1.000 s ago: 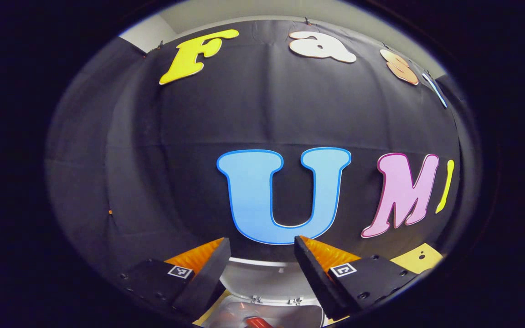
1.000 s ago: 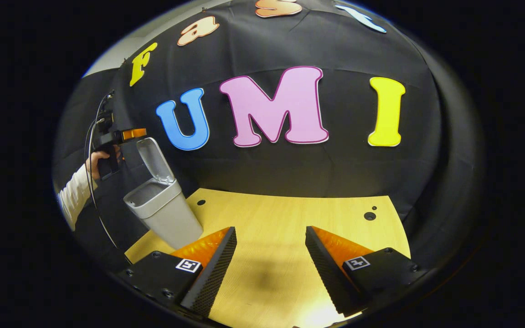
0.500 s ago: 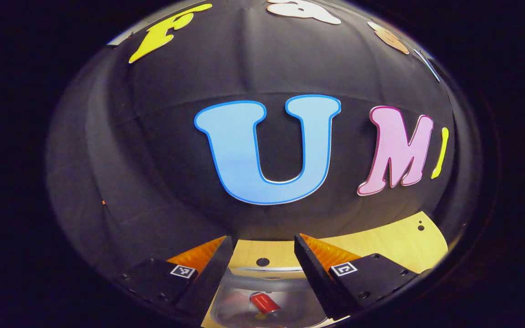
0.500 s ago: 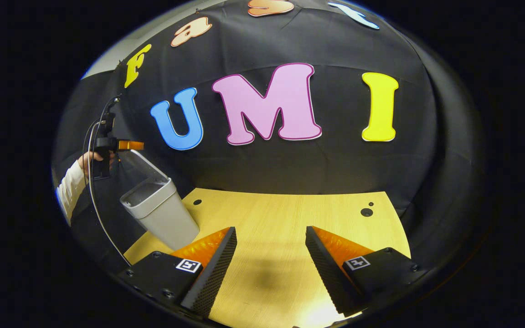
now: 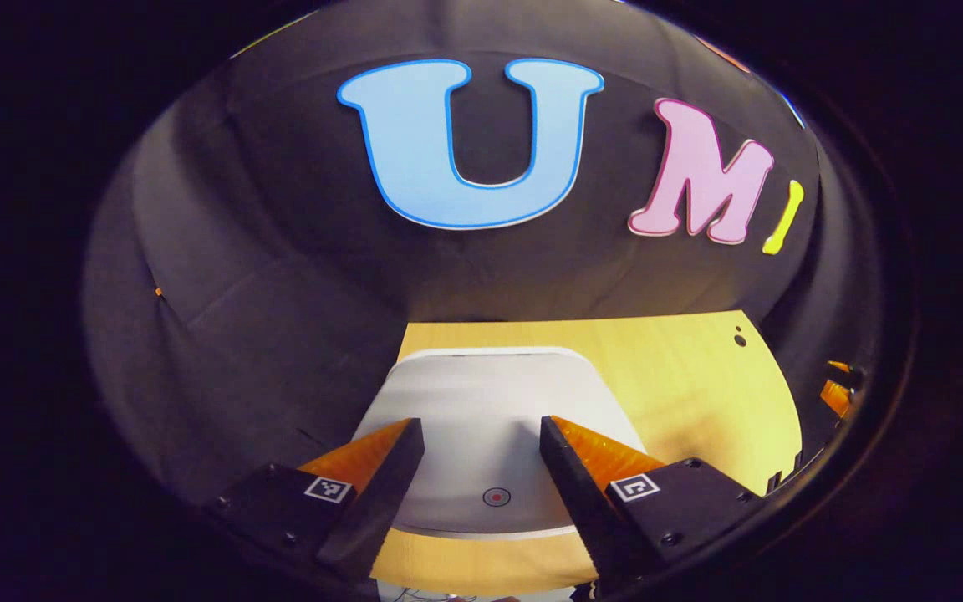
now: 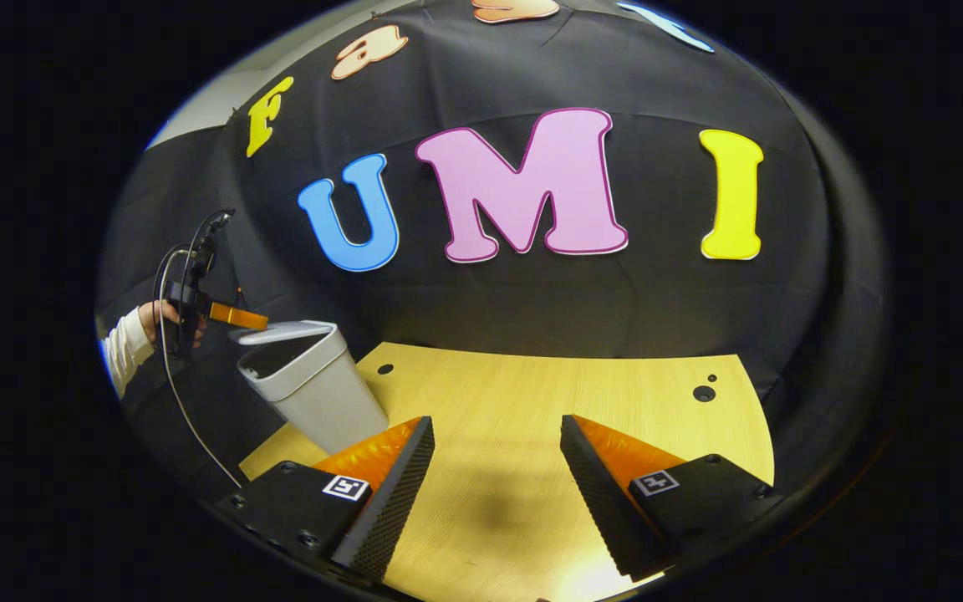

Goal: Press the lid of the desktop garbage bin to open it, pick up the crumpled paper on the desktop and throw it into the bin, then pick up the pop can on the desktop and drop it into the bin, and finally close the garbage bin lid.

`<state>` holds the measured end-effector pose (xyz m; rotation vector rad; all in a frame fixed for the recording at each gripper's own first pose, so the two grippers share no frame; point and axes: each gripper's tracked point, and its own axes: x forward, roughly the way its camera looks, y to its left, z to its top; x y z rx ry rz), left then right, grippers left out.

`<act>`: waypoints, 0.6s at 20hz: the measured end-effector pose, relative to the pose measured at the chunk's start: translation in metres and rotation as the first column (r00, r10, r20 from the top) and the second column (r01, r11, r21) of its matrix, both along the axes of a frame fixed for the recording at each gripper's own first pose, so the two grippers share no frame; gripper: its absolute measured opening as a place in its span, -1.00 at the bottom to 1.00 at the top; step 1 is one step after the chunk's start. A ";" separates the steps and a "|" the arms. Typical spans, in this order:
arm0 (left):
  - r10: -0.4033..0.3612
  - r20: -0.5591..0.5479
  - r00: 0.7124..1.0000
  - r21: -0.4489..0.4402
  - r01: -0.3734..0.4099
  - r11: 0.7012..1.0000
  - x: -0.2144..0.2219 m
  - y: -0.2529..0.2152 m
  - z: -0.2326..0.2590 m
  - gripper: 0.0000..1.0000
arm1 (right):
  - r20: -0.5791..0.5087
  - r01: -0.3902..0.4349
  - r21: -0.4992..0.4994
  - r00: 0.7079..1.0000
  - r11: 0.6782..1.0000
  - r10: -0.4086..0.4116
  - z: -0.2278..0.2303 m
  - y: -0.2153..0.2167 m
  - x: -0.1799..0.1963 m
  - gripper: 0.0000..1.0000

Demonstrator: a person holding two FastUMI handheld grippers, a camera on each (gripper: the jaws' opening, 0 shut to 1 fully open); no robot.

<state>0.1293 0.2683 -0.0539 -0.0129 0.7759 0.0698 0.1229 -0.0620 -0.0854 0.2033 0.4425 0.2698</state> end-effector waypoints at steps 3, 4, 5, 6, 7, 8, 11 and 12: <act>-0.043 -0.127 0.991 -0.020 0.040 0.999 -0.020 -0.006 -0.040 0.96 | 0.013 -0.018 -0.015 1.000 1.000 0.018 0.000 0.004 -0.005 0.96; -0.057 -0.143 0.988 -0.013 0.056 0.998 -0.024 -0.007 -0.045 0.96 | 0.014 -0.019 -0.030 1.000 0.999 0.019 0.000 0.000 -0.007 0.96; -0.073 -0.109 0.991 0.000 0.073 0.997 -0.018 -0.007 -0.037 0.99 | 0.013 -0.019 -0.041 1.000 0.999 0.019 -0.001 -0.002 -0.008 0.96; -0.077 -0.127 0.989 -0.002 0.078 0.997 -0.020 -0.008 -0.041 0.97 | 0.014 -0.017 -0.050 1.000 0.999 0.017 -0.002 -0.005 -0.009 0.95; -0.074 -0.118 0.990 -0.002 0.074 0.997 -0.019 -0.008 -0.044 0.96 | 0.012 -0.016 -0.055 1.000 0.998 0.017 -0.003 -0.006 -0.009 0.96; -0.082 -0.109 0.991 0.010 0.083 0.996 -0.016 -0.009 -0.048 0.99 | 0.012 -0.014 -0.056 1.000 0.998 0.015 -0.002 -0.007 -0.011 0.96; -0.080 -0.126 0.989 -0.007 0.080 0.997 -0.018 -0.009 -0.048 0.90 | 0.016 -0.014 -0.053 1.000 0.998 0.015 0.000 -0.008 -0.013 0.96; -0.072 -0.110 0.991 -0.020 0.070 0.997 -0.016 -0.010 -0.046 0.90 | 0.022 -0.013 -0.054 1.000 0.998 0.014 0.002 -0.008 -0.016 0.96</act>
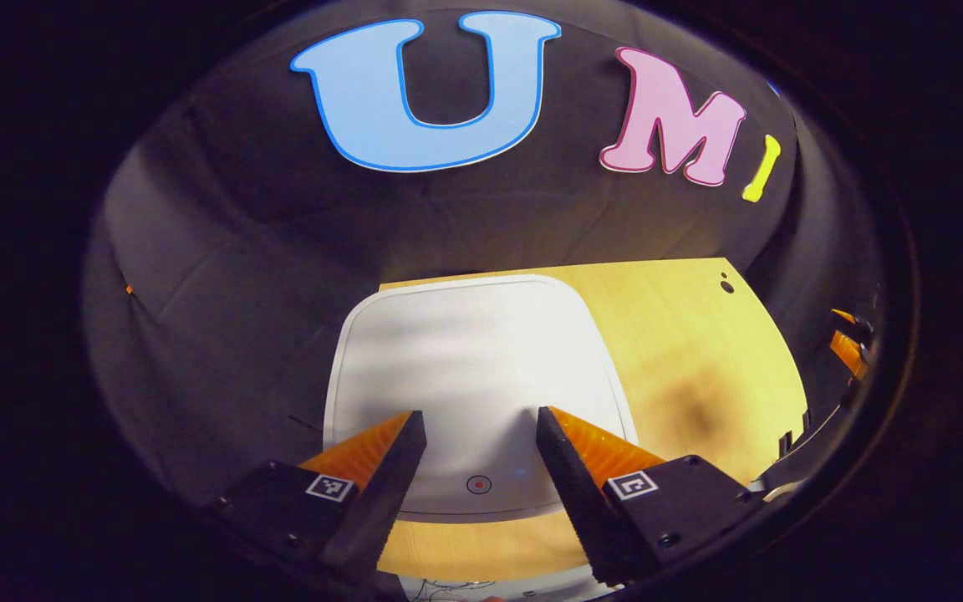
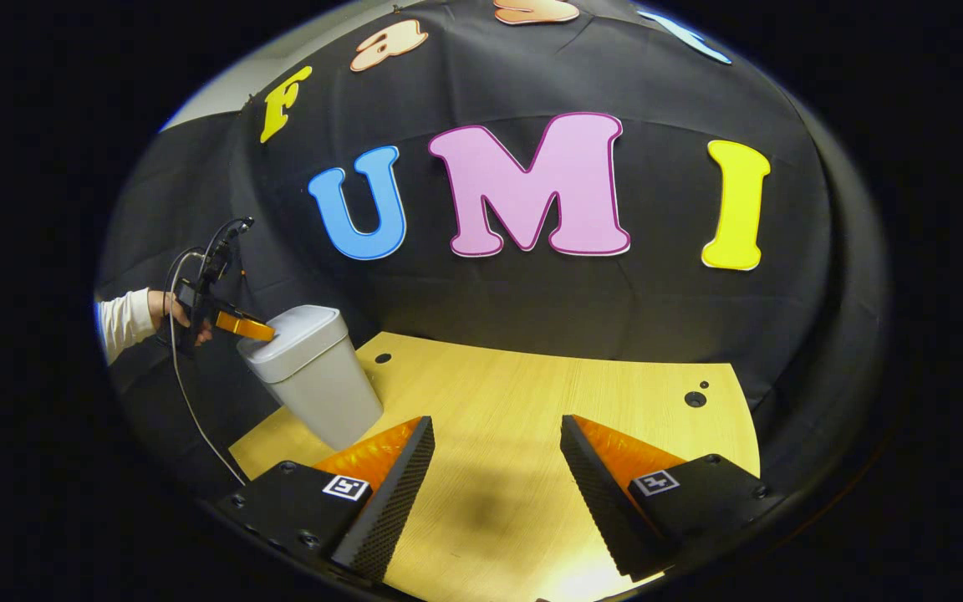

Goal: Press the lid of the desktop garbage bin to open it, pick up the crumpled paper on the desktop and throw it into the bin, then pick up the pop can on the desktop and drop it into the bin, and finally close the garbage bin lid.

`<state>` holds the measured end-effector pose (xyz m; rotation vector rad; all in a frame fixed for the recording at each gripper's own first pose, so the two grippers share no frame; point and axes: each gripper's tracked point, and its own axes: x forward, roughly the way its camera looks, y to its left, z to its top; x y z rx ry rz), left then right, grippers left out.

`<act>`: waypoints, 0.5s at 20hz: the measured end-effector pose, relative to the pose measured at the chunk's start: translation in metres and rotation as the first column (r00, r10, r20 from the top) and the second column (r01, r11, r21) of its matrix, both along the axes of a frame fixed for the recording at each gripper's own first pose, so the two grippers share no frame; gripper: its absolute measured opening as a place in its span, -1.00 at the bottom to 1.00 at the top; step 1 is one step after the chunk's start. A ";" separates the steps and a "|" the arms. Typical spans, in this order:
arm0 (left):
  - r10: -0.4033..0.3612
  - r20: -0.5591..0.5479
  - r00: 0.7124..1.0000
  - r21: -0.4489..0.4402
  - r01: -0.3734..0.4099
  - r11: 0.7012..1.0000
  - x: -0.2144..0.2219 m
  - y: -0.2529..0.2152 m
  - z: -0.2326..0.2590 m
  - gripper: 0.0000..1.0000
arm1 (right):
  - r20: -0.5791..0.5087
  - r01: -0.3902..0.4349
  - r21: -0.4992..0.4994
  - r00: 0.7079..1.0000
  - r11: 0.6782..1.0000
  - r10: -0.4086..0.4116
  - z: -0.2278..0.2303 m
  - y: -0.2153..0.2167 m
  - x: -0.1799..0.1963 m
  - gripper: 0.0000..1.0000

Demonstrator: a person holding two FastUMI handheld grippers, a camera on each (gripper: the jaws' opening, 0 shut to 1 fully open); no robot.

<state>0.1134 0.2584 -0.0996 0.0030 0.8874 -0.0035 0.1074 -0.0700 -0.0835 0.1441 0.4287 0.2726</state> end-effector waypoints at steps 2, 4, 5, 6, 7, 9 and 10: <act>0.000 0.047 0.999 0.008 0.000 1.000 0.003 0.000 0.003 0.90 | 0.010 0.002 0.000 1.000 1.000 -0.002 0.003 0.001 -0.003 0.96; 0.026 0.080 0.996 0.026 -0.029 0.999 0.003 0.001 0.008 0.89 | 0.015 0.001 0.003 1.000 1.000 -0.001 0.008 0.003 -0.007 0.96; 0.036 0.137 0.990 0.011 -0.038 0.999 0.010 -0.002 0.014 0.89 | 0.021 0.001 0.002 1.000 1.000 -0.001 0.011 0.004 -0.011 0.96; 0.036 0.206 0.978 0.000 -0.037 0.999 0.016 -0.007 0.029 0.89 | 0.028 0.002 -0.007 1.000 1.000 -0.002 0.015 0.005 -0.015 0.95; 0.036 0.274 0.961 -0.003 -0.036 0.999 0.016 -0.018 0.044 0.89 | 0.042 0.013 -0.022 0.999 1.000 -0.012 0.019 0.003 -0.018 0.95; 0.030 0.377 0.926 -0.006 -0.030 1.000 0.011 -0.040 0.070 0.89 | 0.076 0.034 -0.044 0.997 0.998 -0.030 0.030 0.005 -0.024 0.96; 0.035 0.420 0.907 -0.006 -0.036 0.999 0.006 -0.049 0.082 0.89 | 0.098 0.047 -0.052 0.994 0.998 -0.042 0.037 0.006 -0.028 0.95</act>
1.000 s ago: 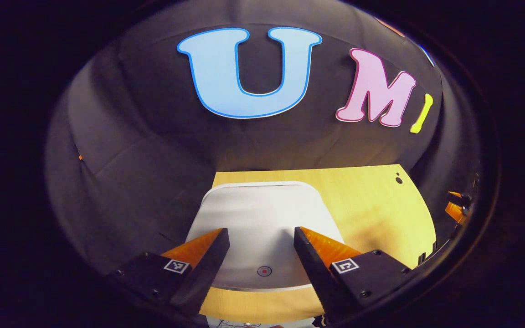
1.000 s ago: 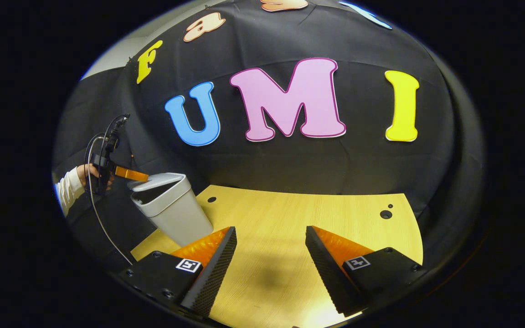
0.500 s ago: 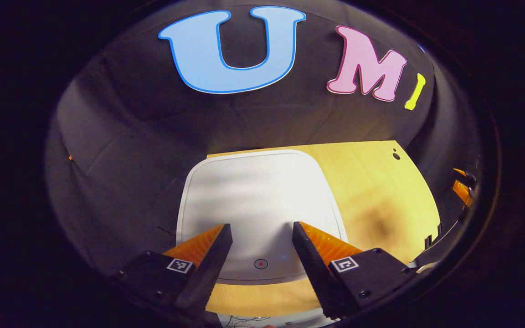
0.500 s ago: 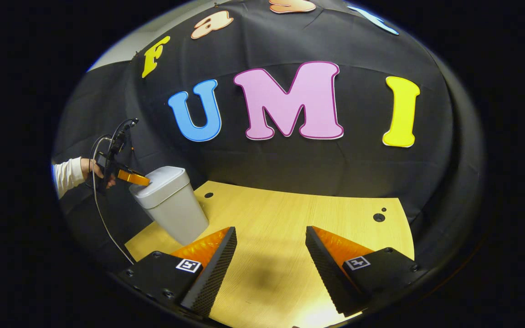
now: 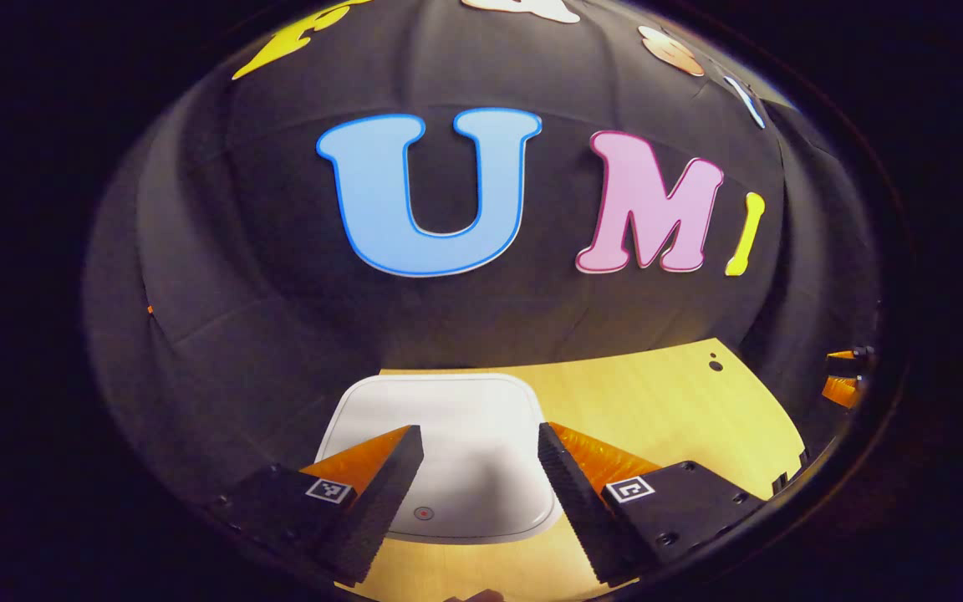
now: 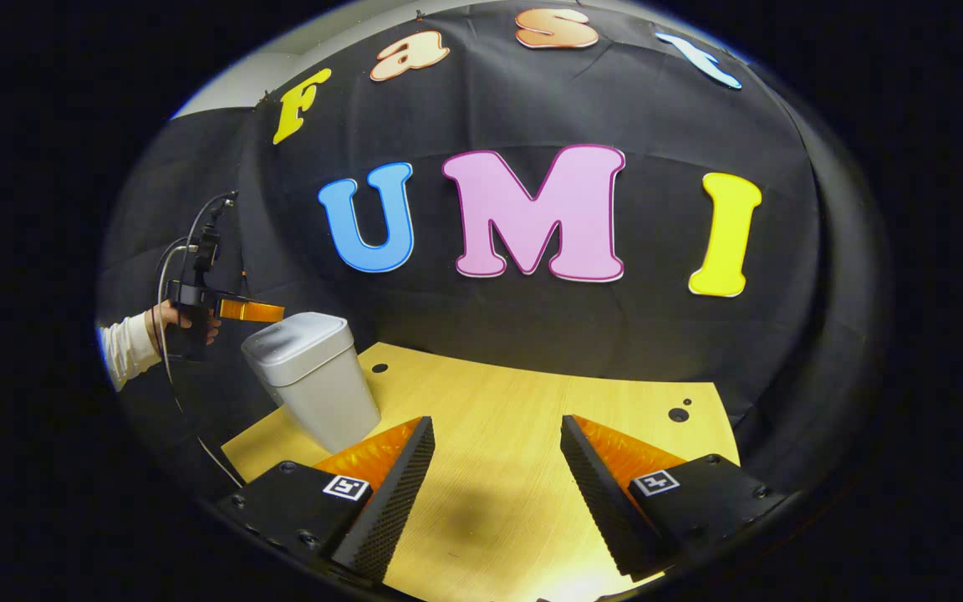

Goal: Press the lid of the desktop garbage bin to open it, pick up the crumpled paper on the desktop and throw it into the bin, then pick up the pop can on the desktop and drop it into the bin, and finally close the garbage bin lid.

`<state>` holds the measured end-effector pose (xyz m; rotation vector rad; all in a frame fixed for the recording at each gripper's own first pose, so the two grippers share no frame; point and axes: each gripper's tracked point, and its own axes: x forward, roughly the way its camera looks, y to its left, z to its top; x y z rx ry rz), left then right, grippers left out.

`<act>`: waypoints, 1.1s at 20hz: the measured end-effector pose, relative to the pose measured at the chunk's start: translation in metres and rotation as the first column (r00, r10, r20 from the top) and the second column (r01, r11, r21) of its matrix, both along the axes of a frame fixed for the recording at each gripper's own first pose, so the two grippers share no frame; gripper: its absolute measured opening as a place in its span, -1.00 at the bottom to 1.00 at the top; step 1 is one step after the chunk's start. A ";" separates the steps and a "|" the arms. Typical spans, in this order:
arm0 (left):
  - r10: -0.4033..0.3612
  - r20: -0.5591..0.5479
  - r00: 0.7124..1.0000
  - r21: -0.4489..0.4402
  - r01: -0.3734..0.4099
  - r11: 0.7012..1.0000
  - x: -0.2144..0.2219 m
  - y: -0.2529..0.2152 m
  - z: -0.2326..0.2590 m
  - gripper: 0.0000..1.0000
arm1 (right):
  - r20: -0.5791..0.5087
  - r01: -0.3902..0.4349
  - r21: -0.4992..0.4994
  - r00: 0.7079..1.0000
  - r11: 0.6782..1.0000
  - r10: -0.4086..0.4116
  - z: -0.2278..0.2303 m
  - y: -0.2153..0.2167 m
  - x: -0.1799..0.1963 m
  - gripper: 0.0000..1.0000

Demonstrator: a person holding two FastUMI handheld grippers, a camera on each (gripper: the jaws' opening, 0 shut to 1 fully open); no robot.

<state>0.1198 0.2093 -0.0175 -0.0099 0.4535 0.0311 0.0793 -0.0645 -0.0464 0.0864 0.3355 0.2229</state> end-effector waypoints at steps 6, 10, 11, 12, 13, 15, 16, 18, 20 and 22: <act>-0.071 0.207 0.976 -0.055 0.084 0.995 -0.029 -0.103 0.026 0.89 | 0.098 0.084 0.013 0.992 0.996 -0.085 0.037 0.017 -0.026 0.95; -0.119 0.277 0.953 0.042 0.112 0.993 -0.057 -0.134 0.022 0.88 | 0.134 0.123 -0.017 0.984 0.992 -0.119 0.044 0.021 -0.042 0.96; -0.121 0.294 0.948 0.047 0.112 0.993 -0.067 -0.144 0.023 0.88 | 0.144 0.130 -0.012 0.981 0.991 -0.127 0.046 0.024 -0.045 0.96; -0.116 0.313 0.943 0.042 0.109 0.993 -0.076 -0.151 0.026 0.89 | 0.155 0.134 -0.004 0.979 0.991 -0.131 0.049 0.026 -0.048 0.96; -0.116 0.334 0.935 0.040 0.109 0.993 -0.086 -0.158 0.029 0.89 | 0.170 0.136 0.005 0.976 0.991 -0.135 0.052 0.029 -0.052 0.95; -0.110 0.373 0.921 0.055 0.097 0.994 -0.102 -0.165 0.037 0.87 | 0.195 0.140 0.006 0.971 0.990 -0.138 0.056 0.034 -0.056 0.95; -0.115 0.383 0.917 0.058 0.100 0.993 -0.109 -0.170 0.041 0.89 | 0.206 0.142 0.000 0.969 0.990 -0.139 0.059 0.036 -0.058 0.96; -0.116 0.389 0.914 0.055 0.103 0.993 -0.123 -0.179 0.046 0.90 | 0.229 0.141 -0.001 0.964 0.990 -0.137 0.068 0.040 -0.061 0.95; -0.109 0.400 0.910 0.057 0.095 0.994 -0.132 -0.180 0.052 0.92 | 0.266 0.145 -0.003 0.954 0.989 -0.139 0.080 0.041 -0.062 0.95; -0.091 0.395 0.914 0.041 0.081 0.996 -0.139 -0.181 0.054 0.93 | 0.304 0.155 -0.004 0.941 0.988 -0.146 0.091 0.040 -0.063 0.94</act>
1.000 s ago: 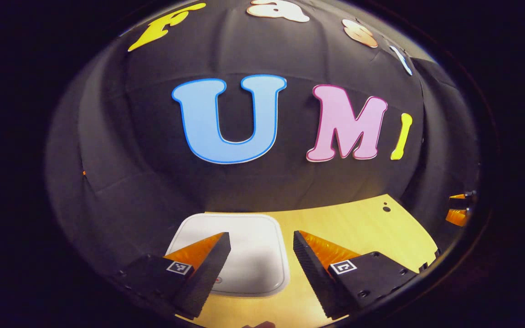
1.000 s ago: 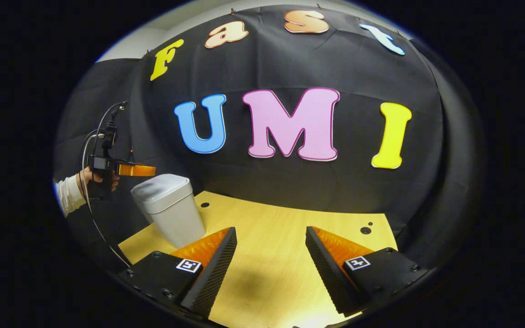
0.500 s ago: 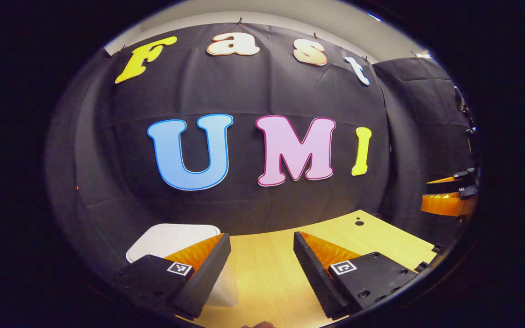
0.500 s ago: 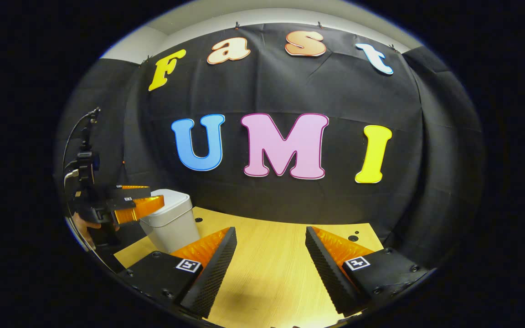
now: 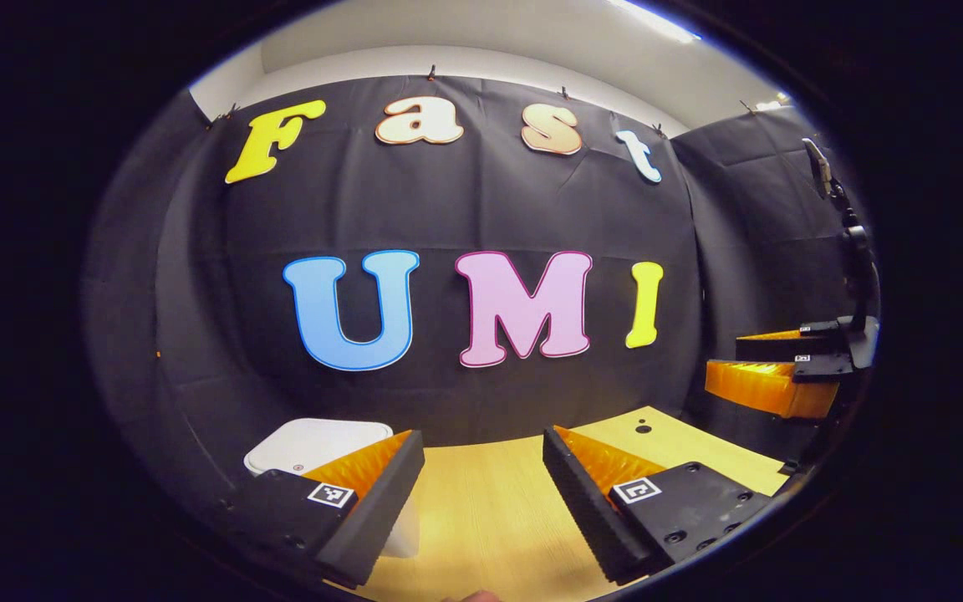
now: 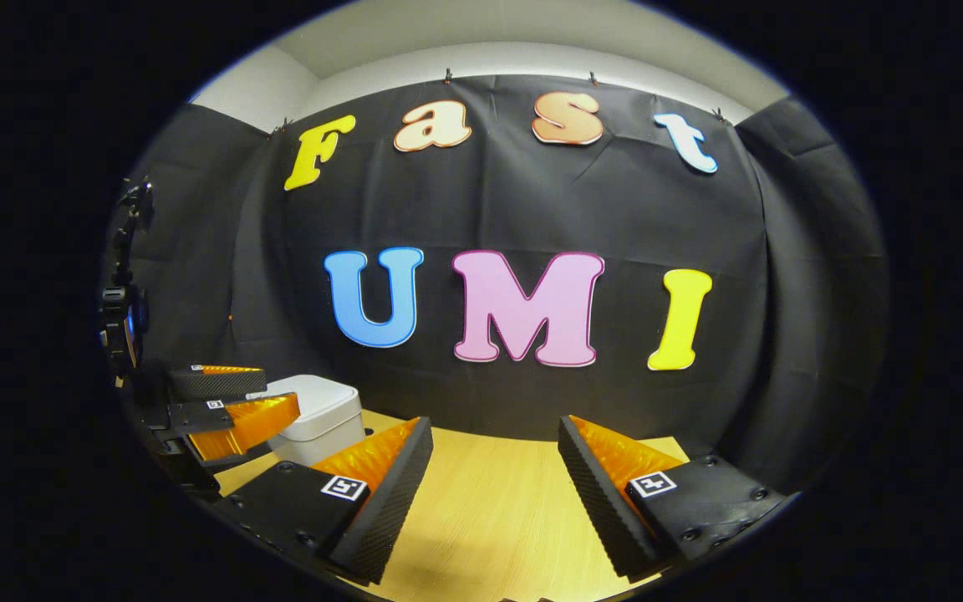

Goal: Press the lid of the desktop garbage bin to open it, pick up the crumpled paper on the desktop and throw it into the bin, then pick up the pop can on the desktop and drop it into the bin, and finally close the garbage bin lid.

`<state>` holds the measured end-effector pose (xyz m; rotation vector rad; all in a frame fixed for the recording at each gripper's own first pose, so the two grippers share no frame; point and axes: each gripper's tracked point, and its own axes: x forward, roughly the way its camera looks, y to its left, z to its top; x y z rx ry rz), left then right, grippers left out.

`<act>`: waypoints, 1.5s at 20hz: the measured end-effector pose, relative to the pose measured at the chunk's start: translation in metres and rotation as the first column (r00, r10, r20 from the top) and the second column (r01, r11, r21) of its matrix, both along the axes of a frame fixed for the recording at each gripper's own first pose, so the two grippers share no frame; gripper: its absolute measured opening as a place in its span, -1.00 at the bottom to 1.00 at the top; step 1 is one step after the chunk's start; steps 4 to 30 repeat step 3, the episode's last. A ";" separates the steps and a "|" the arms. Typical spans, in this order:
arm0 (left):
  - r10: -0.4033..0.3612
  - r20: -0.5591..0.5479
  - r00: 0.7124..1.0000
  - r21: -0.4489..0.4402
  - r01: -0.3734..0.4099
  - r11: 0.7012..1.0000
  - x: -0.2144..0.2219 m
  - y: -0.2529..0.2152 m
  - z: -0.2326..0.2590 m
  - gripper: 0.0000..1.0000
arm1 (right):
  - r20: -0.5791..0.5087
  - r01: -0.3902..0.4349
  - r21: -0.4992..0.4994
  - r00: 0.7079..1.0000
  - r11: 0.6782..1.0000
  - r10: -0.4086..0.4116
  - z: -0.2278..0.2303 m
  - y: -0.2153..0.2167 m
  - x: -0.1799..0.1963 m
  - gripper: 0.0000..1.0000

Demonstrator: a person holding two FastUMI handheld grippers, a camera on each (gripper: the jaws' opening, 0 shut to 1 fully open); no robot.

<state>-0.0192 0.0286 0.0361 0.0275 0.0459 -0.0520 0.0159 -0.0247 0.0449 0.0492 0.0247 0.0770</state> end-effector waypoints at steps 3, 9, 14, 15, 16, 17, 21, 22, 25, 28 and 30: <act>0.020 0.015 1.000 -0.014 -0.020 1.000 -0.005 0.003 0.007 0.93 | 0.040 0.011 -0.015 0.999 1.000 -0.010 0.011 -0.004 -0.004 0.94; 0.020 0.015 1.000 -0.014 -0.020 1.000 -0.005 0.003 0.007 0.93 | 0.040 0.011 -0.015 0.999 1.000 -0.010 0.011 -0.004 -0.004 0.94; 0.020 0.015 1.000 -0.014 -0.020 1.000 -0.005 0.003 0.007 0.93 | 0.040 0.011 -0.015 0.999 1.000 -0.010 0.011 -0.004 -0.004 0.94; 0.020 0.015 1.000 -0.014 -0.020 1.000 -0.005 0.003 0.007 0.93 | 0.040 0.011 -0.015 0.999 1.000 -0.010 0.011 -0.004 -0.004 0.94; 0.020 0.015 1.000 -0.014 -0.020 1.000 -0.005 0.003 0.007 0.93 | 0.040 0.011 -0.015 0.999 1.000 -0.010 0.011 -0.004 -0.004 0.94; 0.020 0.015 1.000 -0.014 -0.020 1.000 -0.005 0.003 0.007 0.93 | 0.040 0.011 -0.015 0.999 1.000 -0.010 0.011 -0.004 -0.004 0.94; 0.020 0.015 1.000 -0.014 -0.020 1.000 -0.005 0.003 0.007 0.93 | 0.040 0.011 -0.015 0.999 1.000 -0.010 0.011 -0.004 -0.004 0.94; 0.020 0.015 1.000 -0.014 -0.020 1.000 -0.005 0.003 0.007 0.93 | 0.040 0.011 -0.015 0.999 1.000 -0.010 0.011 -0.004 -0.004 0.94; 0.020 0.015 1.000 -0.014 -0.020 1.000 -0.005 0.003 0.007 0.93 | 0.040 0.011 -0.015 0.999 1.000 -0.010 0.011 -0.004 -0.004 0.94; 0.020 0.015 1.000 -0.014 -0.020 1.000 -0.005 0.003 0.007 0.93 | 0.040 0.011 -0.015 0.999 1.000 -0.010 0.011 -0.004 -0.004 0.94; 0.020 0.015 1.000 -0.014 -0.020 1.000 -0.005 0.003 0.007 0.93 | 0.040 0.011 -0.015 0.999 1.000 -0.010 0.011 -0.004 -0.004 0.94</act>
